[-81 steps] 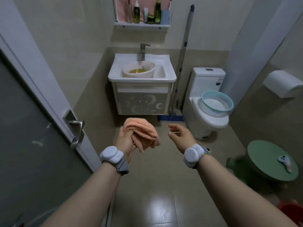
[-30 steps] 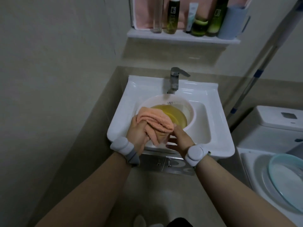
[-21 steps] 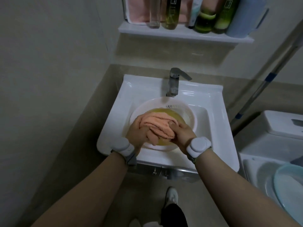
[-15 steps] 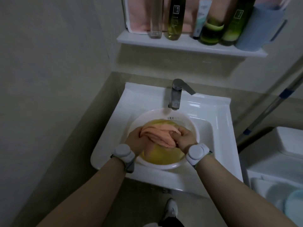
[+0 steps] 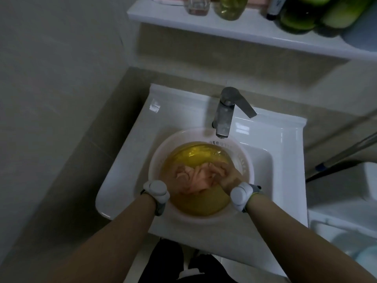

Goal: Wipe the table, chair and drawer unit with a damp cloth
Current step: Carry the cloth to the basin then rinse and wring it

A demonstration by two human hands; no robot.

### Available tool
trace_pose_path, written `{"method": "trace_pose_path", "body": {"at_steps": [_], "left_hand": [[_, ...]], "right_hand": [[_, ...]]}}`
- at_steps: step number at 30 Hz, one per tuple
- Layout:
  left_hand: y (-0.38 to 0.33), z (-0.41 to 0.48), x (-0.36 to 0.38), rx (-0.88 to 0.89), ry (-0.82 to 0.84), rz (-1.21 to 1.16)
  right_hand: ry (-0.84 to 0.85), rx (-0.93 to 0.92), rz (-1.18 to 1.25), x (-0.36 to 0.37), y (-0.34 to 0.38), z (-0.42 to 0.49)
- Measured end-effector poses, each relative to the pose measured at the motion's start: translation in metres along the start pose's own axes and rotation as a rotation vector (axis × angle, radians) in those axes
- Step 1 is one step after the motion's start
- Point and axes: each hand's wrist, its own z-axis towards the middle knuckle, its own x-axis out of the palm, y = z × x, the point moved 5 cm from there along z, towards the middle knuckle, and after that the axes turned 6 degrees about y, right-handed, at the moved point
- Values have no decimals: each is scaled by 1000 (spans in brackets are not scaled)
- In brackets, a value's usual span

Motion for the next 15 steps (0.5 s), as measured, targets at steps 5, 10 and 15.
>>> {"method": "trace_pose_path", "body": {"at_steps": [5, 10, 15], "left_hand": [[-3, 26, 13, -7, 67, 181], [-6, 38, 40, 21, 212, 842], [10, 56, 51, -74, 185, 869]], "right_hand": [[119, 149, -291, 18, -24, 24], [295, 263, -551, 45, -50, 45], [294, 334, -625, 65, -59, 58]]}}
